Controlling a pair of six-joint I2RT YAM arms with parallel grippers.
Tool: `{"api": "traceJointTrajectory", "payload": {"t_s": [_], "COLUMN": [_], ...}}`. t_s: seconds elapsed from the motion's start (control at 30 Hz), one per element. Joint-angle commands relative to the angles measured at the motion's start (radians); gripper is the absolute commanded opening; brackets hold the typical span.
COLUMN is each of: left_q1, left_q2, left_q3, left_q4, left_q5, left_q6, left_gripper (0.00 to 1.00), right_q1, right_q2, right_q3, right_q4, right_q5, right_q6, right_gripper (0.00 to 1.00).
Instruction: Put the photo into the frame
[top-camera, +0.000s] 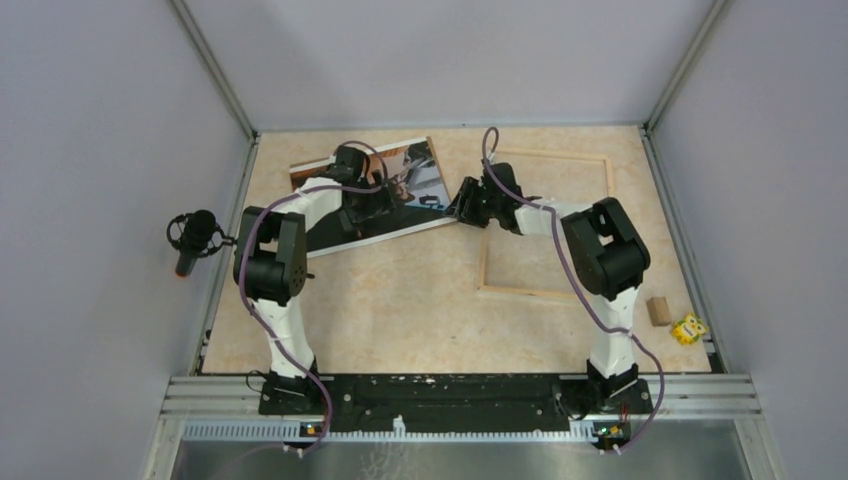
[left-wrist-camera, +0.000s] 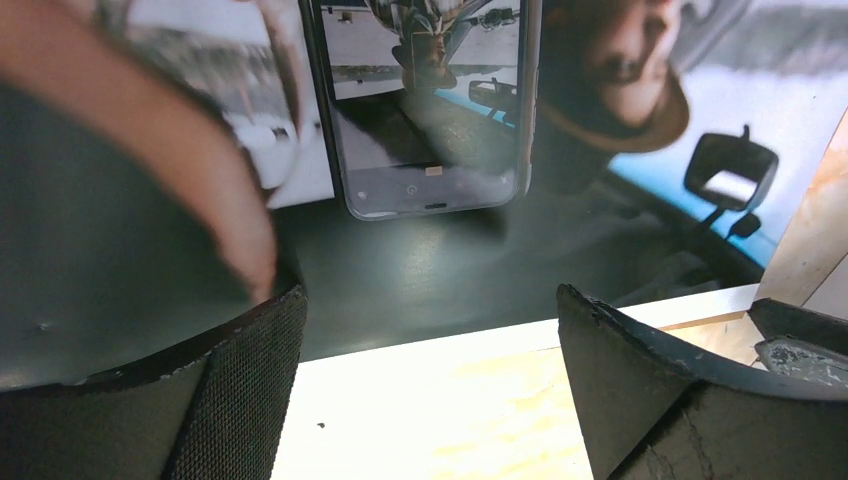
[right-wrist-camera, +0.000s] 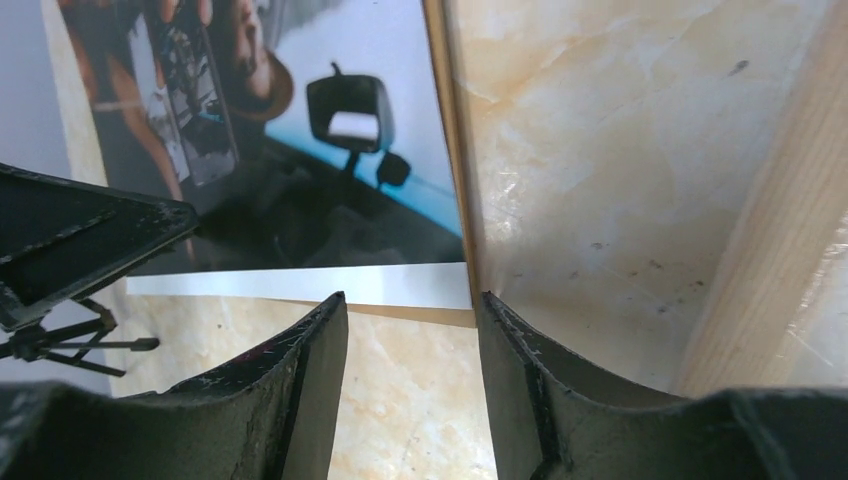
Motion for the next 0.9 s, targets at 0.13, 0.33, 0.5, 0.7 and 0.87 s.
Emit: {"api": "traceJointTrajectory", "payload": {"t_s": [0.13,0.33,0.5,0.7,0.87], "left_q1": [0.024,0.023,0.022,0.022,0.022], "left_q2": [0.019,0.022,0.019,0.021,0.022], "left_q3": [-0.04,-0.045,-0.051,-0.056,-0.058], "left_q4": [0.017,0.016,0.021,0.021,0.021], "left_q5": [0.019,0.03,0.034,0.035,0.036], "left_q6": [-0.035,-0.038,-0.044,-0.048,-0.051], "left_gripper": [0.98,0.98,0.98,0.98,0.98], "right_q1": [0.005,0.009,0.023,0.038,0.06], "right_q2": [0.004,0.053,0.05,0.042,0.036], "right_q3": [0.035,0.076,0.101,0.13,0.156], "right_q4": [-0.005,0.002,-0.009,-0.055,-0.108], "right_q5": [0.045,0.002,0.008,0.059,0.112], "right_q6": [-0.062,-0.054,-0.069,-0.106,-0.142], "right_gripper": [0.51,0.5,0.48,0.42,0.4]}}
